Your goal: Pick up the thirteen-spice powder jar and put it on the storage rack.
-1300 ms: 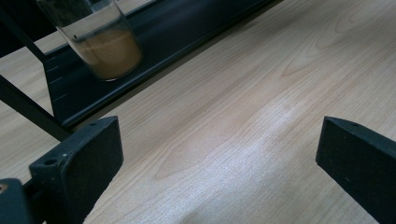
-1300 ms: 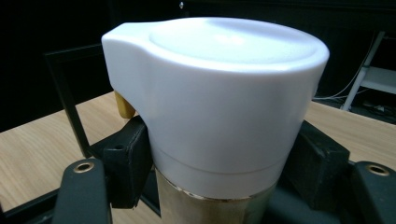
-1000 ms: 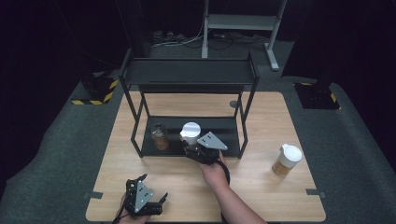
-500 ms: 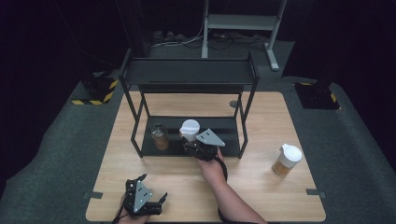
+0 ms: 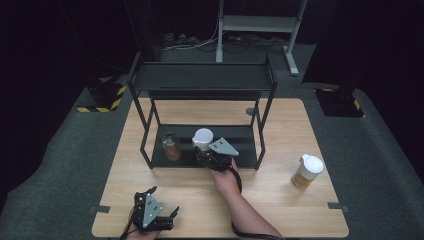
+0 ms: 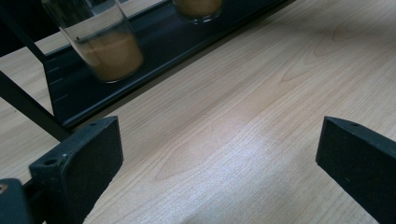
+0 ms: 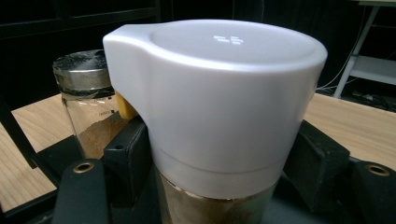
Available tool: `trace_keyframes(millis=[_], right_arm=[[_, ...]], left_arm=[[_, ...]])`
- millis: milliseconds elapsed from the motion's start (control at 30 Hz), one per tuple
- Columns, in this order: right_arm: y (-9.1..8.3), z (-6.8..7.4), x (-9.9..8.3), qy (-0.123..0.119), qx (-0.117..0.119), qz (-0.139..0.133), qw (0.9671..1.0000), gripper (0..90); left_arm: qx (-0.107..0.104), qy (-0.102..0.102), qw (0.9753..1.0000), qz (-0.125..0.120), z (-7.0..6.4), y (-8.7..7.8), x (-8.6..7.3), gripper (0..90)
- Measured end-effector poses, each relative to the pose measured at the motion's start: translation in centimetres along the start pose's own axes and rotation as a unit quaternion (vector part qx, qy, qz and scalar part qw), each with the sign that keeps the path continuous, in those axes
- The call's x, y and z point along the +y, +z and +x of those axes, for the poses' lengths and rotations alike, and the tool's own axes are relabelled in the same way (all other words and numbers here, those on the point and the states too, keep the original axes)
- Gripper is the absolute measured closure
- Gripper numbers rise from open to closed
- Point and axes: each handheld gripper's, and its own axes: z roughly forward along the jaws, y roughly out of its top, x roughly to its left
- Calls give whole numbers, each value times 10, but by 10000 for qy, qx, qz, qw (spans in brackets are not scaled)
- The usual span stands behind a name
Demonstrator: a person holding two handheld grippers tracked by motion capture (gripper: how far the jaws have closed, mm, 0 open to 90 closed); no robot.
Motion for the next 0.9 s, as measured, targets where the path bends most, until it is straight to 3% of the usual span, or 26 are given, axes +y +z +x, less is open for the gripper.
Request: trace_keyframes(millis=[433,900], right_arm=[[4,0,-1,103,-50,65,9999,304],[9,0,-5,-33,-43,69,10000,302]], left_arm=[[-6,16,10000,-7,1,0,0,10],[-12,10,10000,-25,1,-1,-1,10]])
